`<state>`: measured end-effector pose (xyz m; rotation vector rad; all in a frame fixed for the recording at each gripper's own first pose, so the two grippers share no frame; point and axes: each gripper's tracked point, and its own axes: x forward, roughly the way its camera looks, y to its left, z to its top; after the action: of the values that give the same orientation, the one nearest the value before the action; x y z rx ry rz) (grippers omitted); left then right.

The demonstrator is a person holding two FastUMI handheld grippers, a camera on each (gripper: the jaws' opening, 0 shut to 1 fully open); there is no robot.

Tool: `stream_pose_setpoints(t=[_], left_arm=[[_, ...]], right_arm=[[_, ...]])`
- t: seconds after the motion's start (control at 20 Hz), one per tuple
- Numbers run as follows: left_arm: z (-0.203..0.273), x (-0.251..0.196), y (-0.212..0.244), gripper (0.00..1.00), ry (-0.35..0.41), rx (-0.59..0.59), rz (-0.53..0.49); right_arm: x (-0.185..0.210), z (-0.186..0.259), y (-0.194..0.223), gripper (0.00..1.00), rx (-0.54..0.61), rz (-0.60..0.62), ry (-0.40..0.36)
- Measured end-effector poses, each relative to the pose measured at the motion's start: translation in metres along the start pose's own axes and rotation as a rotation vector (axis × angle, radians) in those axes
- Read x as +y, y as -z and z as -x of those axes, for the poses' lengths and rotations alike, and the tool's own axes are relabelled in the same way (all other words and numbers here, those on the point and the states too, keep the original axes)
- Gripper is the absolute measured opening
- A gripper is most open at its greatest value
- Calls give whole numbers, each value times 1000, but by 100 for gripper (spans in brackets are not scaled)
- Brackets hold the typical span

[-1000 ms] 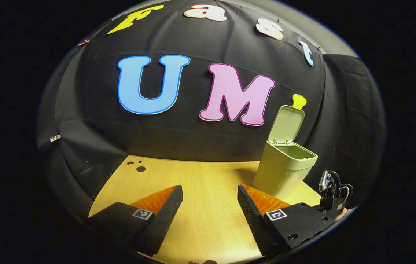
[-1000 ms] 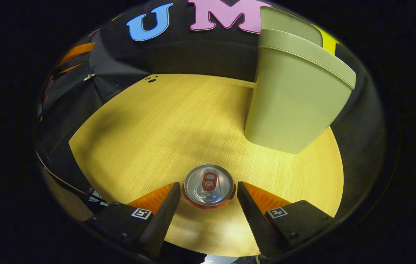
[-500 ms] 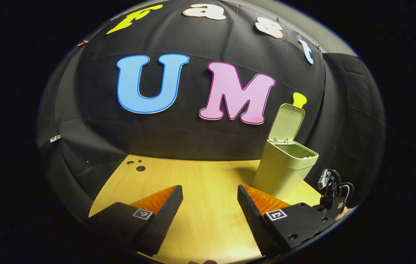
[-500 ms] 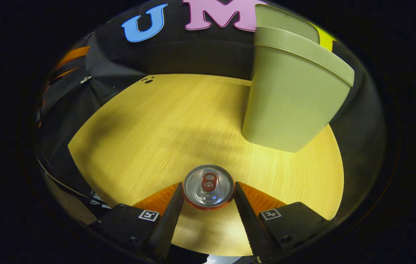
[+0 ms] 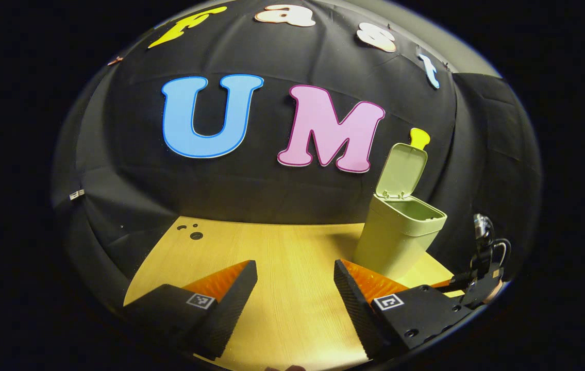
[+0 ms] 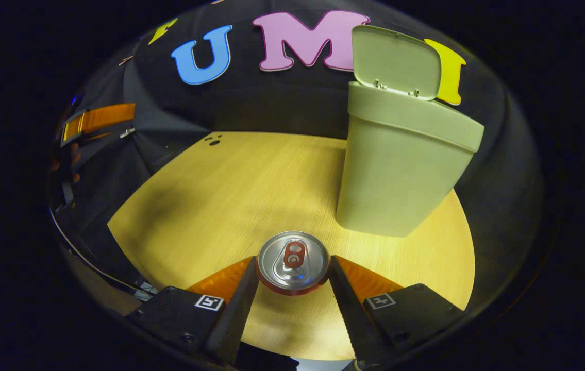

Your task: Press the lid of the desktop garbage bin to open it, pick up the crumpled paper on the desktop and throw it into the bin, then pick up the pop can on the desktop and drop it into the bin, and finally close the garbage bin lid.

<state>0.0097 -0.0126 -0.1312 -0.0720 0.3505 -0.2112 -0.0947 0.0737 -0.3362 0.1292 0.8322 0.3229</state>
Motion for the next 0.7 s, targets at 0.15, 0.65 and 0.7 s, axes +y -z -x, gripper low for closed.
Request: stream_pose_setpoints(t=[0.15, 0.65, 0.7], left_arm=[[-1, -6, 0, 96, 12, 2, 1], [-4, -15, -2, 96, 31, 5, -22], [-3, -16, -2, 96, 30, 4, -21]], right_arm=[[4, 21, -40, 84, -82, -5, 8], [-9, 63, -152, 84, -292, 4, 24], [-12, 68, -163, 84, -312, 8, 26]])
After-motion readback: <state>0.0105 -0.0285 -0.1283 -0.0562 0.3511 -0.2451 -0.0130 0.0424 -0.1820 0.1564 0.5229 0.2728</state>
